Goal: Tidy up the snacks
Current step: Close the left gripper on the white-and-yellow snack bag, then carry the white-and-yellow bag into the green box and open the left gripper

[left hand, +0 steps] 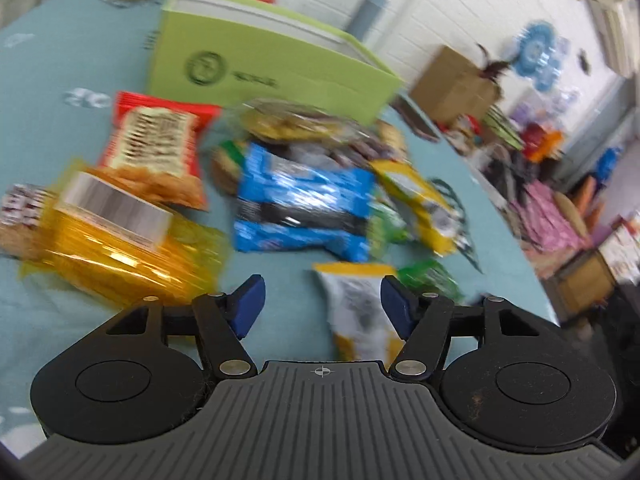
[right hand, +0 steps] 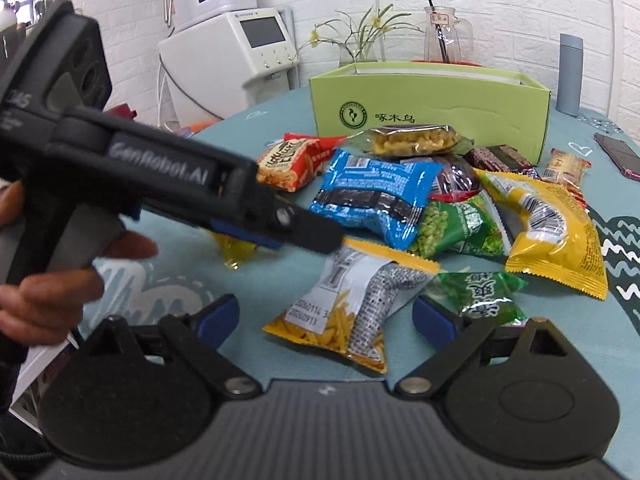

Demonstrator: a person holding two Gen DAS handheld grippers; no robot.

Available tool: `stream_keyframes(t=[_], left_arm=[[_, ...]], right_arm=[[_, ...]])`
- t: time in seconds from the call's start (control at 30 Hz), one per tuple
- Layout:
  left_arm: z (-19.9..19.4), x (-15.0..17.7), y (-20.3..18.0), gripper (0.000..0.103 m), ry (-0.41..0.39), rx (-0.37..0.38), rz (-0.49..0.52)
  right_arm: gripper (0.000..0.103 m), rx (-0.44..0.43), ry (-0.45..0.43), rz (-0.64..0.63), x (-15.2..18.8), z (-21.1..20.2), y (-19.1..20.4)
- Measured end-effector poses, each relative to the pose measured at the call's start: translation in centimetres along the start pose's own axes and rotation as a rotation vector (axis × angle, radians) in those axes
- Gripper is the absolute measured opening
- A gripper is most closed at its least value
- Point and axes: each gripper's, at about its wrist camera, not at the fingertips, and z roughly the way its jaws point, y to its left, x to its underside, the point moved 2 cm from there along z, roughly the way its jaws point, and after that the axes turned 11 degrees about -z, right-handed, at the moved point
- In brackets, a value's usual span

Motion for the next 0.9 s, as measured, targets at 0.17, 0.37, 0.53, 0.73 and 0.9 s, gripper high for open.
stream_keyframes(t=[0.17,0.37,0.53,0.73,0.9], left_arm=[[1.9,1.0,-1.9,0.047,0.027,-0.005,0.081],[1.8,1.3,-2.2,0.019,0.04,-0.003,0.116],[-0.8,-1.7,-3.4,0.018,-0.046,0.01,0.126],[0.0,-10.8,-5.8,0.018,-0.147,0.03,0.174],[5.1,-18.8,-7.0,0.018,-0.163,-0.007,0.185]], right_arm=[[0.091,0.019,0.014,-0.004,0.1,0.2,-0.3],[0.072,-0.009,0.003,-0.016,-0.6,0.4,0.2],[0.072,0.004,-0.081,-0.1,-4.5,-0.3,0.3],[0.072,0.076,-0.171,-0.172,-11.7,1.6,-4.5],[0.072,0.091,-0.155,-0.127,-17.0,6.4,-11.2]])
